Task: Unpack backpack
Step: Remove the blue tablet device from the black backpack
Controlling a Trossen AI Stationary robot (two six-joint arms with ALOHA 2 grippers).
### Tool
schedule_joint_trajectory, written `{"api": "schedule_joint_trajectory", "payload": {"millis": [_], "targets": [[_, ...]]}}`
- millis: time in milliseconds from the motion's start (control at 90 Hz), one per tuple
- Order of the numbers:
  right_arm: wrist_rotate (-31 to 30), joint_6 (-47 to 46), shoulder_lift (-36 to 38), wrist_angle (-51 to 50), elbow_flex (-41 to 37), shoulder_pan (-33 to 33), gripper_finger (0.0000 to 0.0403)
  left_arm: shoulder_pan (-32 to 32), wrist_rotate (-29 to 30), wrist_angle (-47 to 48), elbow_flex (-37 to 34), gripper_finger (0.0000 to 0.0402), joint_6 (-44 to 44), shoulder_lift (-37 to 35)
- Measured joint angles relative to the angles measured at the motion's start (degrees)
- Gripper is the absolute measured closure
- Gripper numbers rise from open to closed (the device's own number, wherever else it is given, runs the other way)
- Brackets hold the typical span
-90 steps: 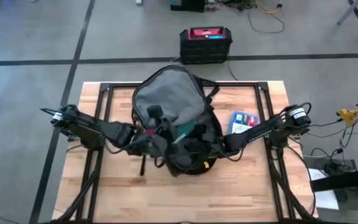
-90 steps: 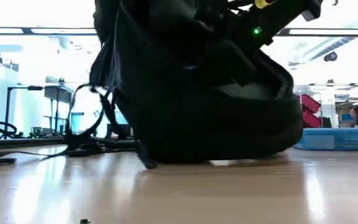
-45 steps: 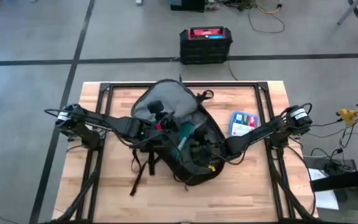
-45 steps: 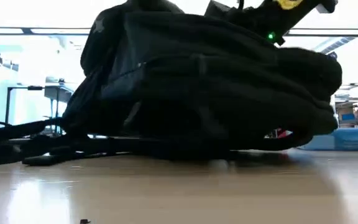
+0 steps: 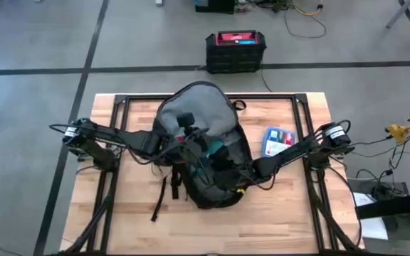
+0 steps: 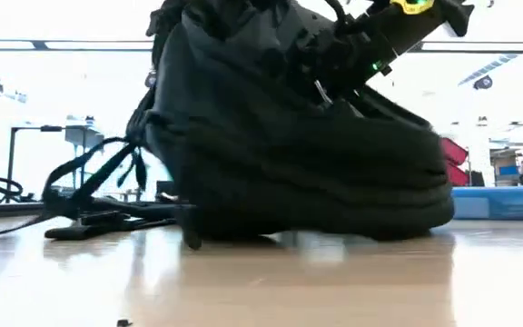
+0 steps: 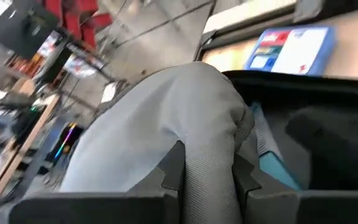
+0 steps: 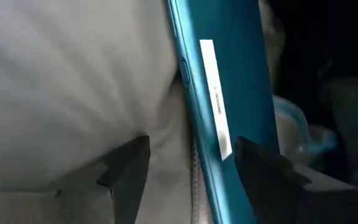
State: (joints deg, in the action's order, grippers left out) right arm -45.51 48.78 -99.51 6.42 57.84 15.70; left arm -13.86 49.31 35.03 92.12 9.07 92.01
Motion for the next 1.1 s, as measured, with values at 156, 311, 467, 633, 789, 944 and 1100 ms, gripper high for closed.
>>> {"api": "schedule_joint_trajectory", "payload": {"millis": [156,311,467,633,789,944,1100], "targets": [[-5.05,1.54,1.24,-0.07,0.00,0.20,0.0190,0.00,-0.79,-0.14,0.00,0.0364,0.54,-0.02],[-4.97,0.57,1.36,-0.07,0.00,0.40,0.0188,-0.01,-1.37,0.14,-0.04,0.0364,0.50,0.11],[-5.41,-0.63,1.25,0.27,0.00,0.25,0.0192,-0.01,-1.68,0.35,-0.05,0.0364,0.22,0.17],[-5.51,2.18,1.23,0.44,0.00,0.20,0.0225,-0.05,-2.21,0.34,-0.01,0.0364,0.45,0.15],[-5.76,5.63,1.23,1.36,0.04,0.29,0.0255,-0.17,-2.67,0.48,2.00,0.0364,3.41,0.15],[-9.13,9.27,1.27,3.72,0.09,1.58,0.0265,-0.25,-5.67,0.38,3.50,0.0364,3.94,0.07],[-8.46,10.71,1.54,7.22,0.05,2.73,0.0256,-0.33,-6.26,0.52,3.52,0.0364,3.96,0.00]]}}
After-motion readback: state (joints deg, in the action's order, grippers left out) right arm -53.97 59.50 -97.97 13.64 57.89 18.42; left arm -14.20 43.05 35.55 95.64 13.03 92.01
